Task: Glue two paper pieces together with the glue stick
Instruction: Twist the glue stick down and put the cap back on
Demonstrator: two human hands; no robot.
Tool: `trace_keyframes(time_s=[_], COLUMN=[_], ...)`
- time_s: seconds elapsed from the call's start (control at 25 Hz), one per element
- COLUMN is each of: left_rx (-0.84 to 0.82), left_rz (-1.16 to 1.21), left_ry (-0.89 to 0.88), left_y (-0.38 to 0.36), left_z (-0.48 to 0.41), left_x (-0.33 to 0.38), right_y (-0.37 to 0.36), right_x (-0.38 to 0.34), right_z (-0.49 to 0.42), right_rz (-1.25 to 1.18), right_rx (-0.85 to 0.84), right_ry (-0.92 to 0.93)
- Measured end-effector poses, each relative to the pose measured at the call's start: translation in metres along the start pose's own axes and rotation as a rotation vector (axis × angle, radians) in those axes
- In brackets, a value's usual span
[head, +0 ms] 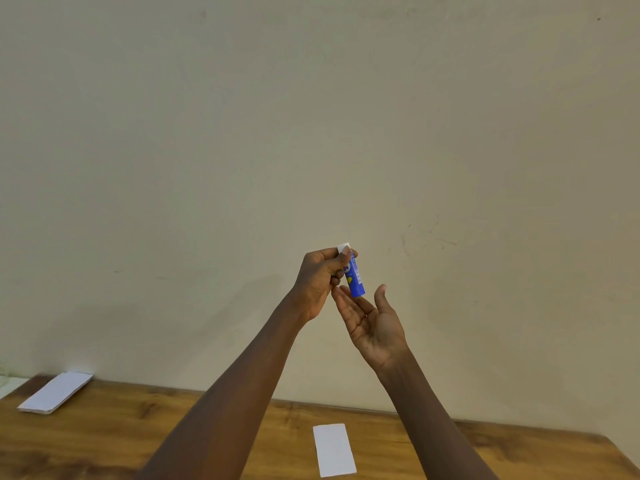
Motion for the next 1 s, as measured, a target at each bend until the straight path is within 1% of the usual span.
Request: trace_keyframes(time_s=[0.08,0.16,0.24,0.44,0.56,0.64,0.72,0.84,0.92,1.0], left_rx=[-0.002,0.002,0.0,-0.012,-0.005,-0.002,-0.021,-0.091,-0.15,-0.17], left_rz=[-0.009,0.0,0.021,0.013,-0.006,0.007,0.026,-0.041,-0.085,-0.085], left_ry=[0.001,0.013,0.024,0.006,-0.009,-0.008,-0.001,0.009,0.023,0.041], left_y=[0.001,0.003,0.002,-0.002,-0.003,-0.004,-0.005,-0.006,-0.006,-0.007], left_z=[0.0,0.001,0.001,0.0,0.0,0.0,0.002,0.004,0.007,0.009], left_x=[-0.001,-0.002,-0.001,0.004,0.004,0.004,0.004,0.004,0.005,0.009], right_y=[0.0,-0.002,-0.002,-0.002,-0.001,0.0,0.002,0.002,-0.001,-0.003], right_x=[0.0,-0.001,-0.001,-0.007,-0.009,-0.006,-0.003,0.0,-0.001,-0.005], right_z=[0.002,0.003,0.004,0.003,0.002,0.003,0.005,0.009,0.011,0.012], right_rz=[-0.012,-0.044,-0.072,-0.038,-0.016,-0.02,-0.004,0.023,-0.009,-0.065], right_rx=[0.008,0.017,0.005,0.001,0.017,0.004,0.008,-0.002,-0.016,-0.021], right_ry=[-0.017,0.011,0.074,0.237,0.279,0.255,0.182,0.076,0.064,0.082])
Point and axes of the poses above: each hand's wrist, its own z-axis away from the middle knuckle, its own y-axis out of the back of the hand, x = y × z, the point moved 4 cm from there along -z, towards the middle knuckle, and after that the axes turned 14 degrees about x, right-handed, at the moved point
